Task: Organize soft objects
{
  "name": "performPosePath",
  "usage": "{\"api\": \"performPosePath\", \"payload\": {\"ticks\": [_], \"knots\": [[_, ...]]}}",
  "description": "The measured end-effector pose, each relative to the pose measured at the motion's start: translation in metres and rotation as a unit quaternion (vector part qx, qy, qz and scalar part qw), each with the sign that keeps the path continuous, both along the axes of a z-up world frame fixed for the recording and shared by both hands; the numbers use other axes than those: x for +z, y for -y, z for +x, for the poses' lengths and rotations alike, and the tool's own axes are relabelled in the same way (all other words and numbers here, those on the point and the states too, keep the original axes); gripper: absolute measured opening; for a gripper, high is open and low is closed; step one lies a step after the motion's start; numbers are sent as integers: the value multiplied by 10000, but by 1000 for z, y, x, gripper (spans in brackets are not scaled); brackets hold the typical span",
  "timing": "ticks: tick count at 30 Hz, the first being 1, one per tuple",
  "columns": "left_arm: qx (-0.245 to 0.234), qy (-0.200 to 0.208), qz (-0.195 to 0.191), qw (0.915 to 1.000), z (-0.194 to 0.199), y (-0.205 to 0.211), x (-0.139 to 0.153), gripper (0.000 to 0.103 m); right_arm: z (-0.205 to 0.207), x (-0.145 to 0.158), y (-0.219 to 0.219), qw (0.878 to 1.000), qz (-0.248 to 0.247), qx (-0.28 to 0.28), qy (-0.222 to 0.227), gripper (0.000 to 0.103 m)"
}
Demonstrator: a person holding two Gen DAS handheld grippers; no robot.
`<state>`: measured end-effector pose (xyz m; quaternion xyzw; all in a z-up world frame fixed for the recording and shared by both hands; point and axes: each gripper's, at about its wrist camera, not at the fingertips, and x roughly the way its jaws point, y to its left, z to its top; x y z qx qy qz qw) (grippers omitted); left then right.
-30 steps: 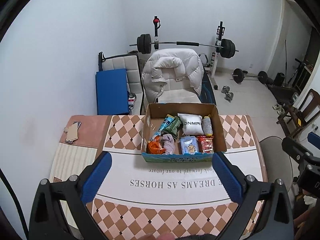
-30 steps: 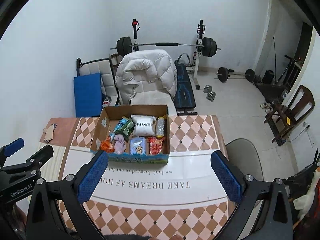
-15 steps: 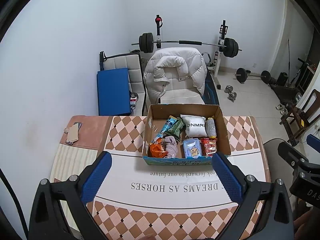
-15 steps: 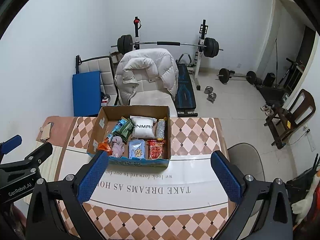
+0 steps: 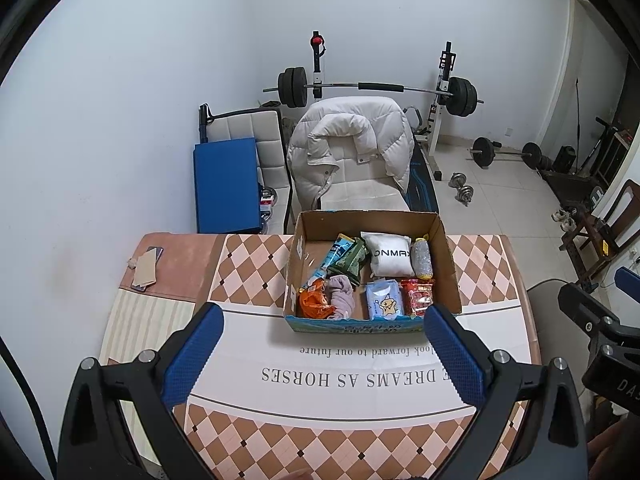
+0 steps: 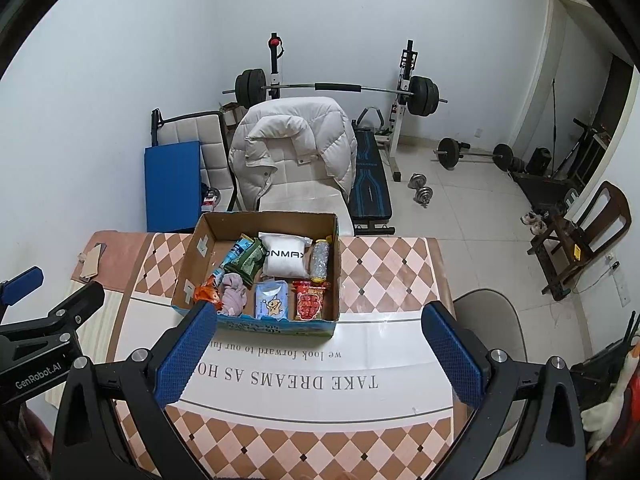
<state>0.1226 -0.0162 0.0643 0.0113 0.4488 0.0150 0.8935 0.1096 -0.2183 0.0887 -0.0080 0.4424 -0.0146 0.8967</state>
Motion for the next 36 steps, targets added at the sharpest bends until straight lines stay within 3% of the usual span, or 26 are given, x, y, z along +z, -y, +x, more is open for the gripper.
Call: {"api": "performPosePath", "payload": {"ticks": [36], "knots": [[12,59,-46,10000,-3,3,1,103,5,-3,4,9999,-7,105,65,103]]}}
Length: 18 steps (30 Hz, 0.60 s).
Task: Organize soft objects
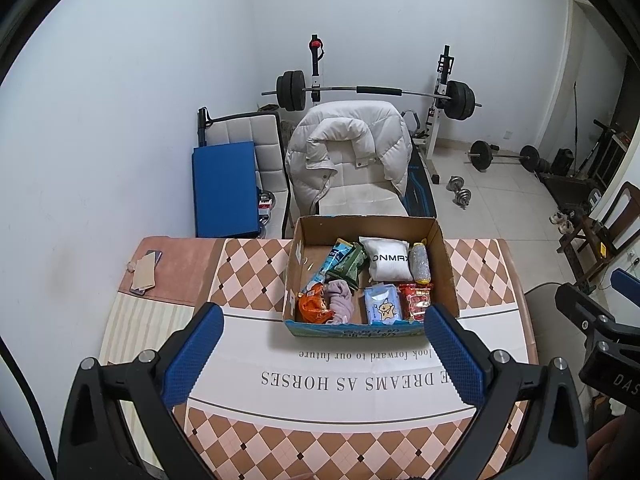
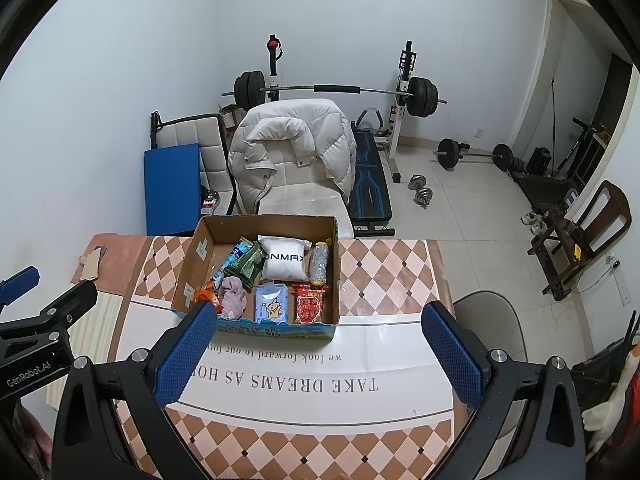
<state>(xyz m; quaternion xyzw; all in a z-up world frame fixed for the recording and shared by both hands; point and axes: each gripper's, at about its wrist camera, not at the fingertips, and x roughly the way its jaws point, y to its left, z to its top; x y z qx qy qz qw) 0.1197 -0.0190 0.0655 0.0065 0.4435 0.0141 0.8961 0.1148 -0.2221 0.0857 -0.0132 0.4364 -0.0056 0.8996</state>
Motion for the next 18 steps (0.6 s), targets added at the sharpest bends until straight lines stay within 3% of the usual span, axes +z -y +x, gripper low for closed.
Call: {"api": "performPosePath", "payload": {"ticks": [18], "knots": [[-35,25,-14,10000,-3,-1,11,103,-4,-1,-1,10000,27,-47,19,103]]}}
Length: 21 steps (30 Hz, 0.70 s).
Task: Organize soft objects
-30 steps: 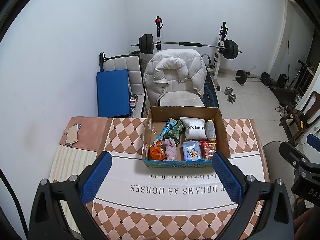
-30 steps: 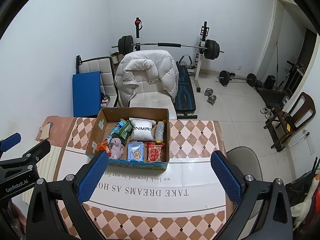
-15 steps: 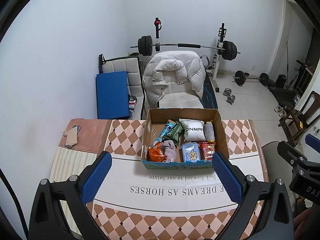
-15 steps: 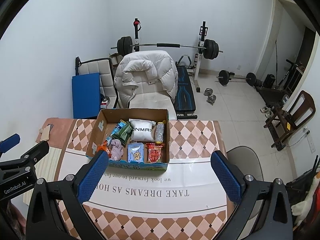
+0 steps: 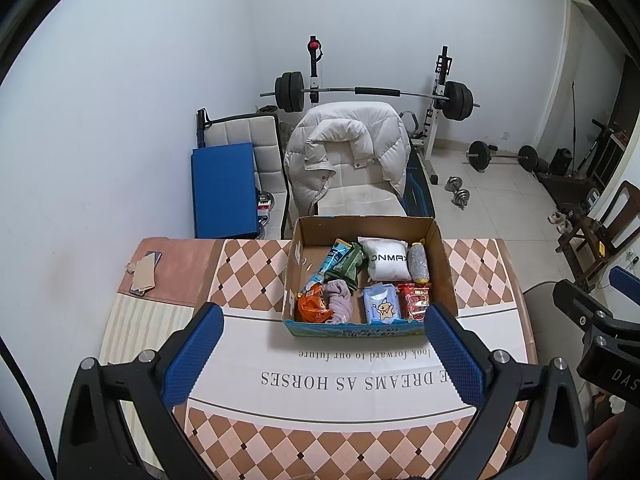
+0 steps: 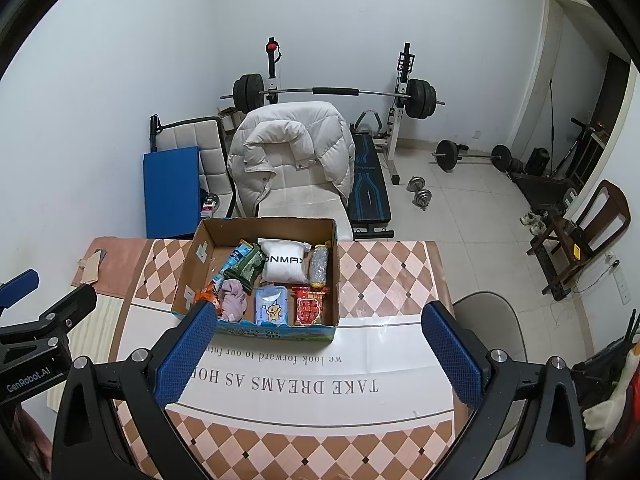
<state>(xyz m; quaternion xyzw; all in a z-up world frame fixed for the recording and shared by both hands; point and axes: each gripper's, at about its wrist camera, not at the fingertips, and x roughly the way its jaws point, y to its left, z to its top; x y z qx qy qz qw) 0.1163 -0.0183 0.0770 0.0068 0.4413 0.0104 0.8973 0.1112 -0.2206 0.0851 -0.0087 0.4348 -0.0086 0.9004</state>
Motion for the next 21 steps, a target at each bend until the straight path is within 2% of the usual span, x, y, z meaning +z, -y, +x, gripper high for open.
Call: {"api": "performPosePath", "payload": {"ticks": [21], "knots": [[8,16,-11,10000,3,-2,3,103,-1,7,2,10000,17,-18,7,103]]}}
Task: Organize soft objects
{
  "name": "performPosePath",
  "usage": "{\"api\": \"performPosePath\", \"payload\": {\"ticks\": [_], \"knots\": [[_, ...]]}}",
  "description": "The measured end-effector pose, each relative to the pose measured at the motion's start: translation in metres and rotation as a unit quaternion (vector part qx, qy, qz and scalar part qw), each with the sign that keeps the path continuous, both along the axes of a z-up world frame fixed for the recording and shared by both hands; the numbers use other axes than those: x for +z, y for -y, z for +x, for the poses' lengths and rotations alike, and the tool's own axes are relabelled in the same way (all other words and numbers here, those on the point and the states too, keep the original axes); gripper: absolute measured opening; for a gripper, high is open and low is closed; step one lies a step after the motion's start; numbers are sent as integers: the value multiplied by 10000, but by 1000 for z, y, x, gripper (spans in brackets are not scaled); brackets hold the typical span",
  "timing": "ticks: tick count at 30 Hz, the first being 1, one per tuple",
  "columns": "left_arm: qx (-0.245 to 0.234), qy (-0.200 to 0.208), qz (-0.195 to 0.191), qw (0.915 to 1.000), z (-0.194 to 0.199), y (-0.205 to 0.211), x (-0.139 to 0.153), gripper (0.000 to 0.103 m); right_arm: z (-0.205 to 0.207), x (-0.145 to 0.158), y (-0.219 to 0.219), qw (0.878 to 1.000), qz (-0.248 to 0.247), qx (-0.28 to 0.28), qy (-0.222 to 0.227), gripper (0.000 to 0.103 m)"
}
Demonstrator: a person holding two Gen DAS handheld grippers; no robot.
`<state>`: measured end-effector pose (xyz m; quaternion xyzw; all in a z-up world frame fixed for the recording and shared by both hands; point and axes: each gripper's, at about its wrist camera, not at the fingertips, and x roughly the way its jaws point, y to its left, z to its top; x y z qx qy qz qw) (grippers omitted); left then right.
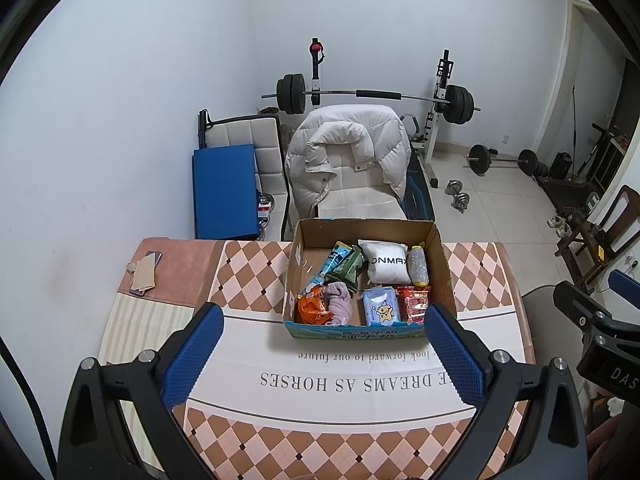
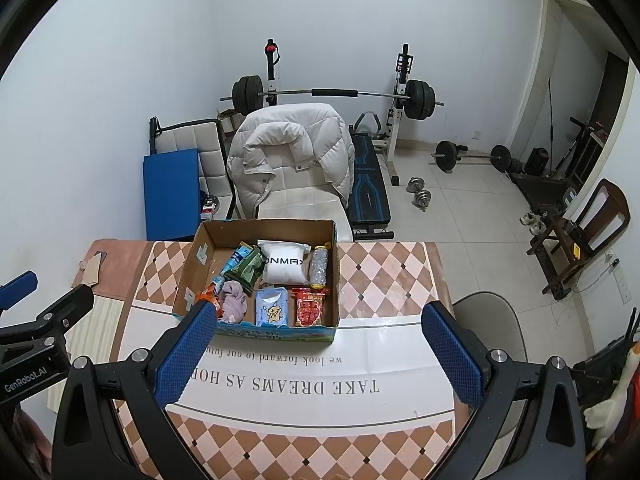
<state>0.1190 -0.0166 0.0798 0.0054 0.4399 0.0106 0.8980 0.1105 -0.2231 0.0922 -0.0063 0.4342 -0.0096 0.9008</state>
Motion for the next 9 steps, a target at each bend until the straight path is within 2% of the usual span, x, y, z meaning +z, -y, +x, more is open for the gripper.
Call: {"api": "performPosePath", "payload": {"ticks": [9], "knots": [[-4,11,-28,10000,1,-1,2,103,-1,3,1,10000,4,-7,4,103]]}}
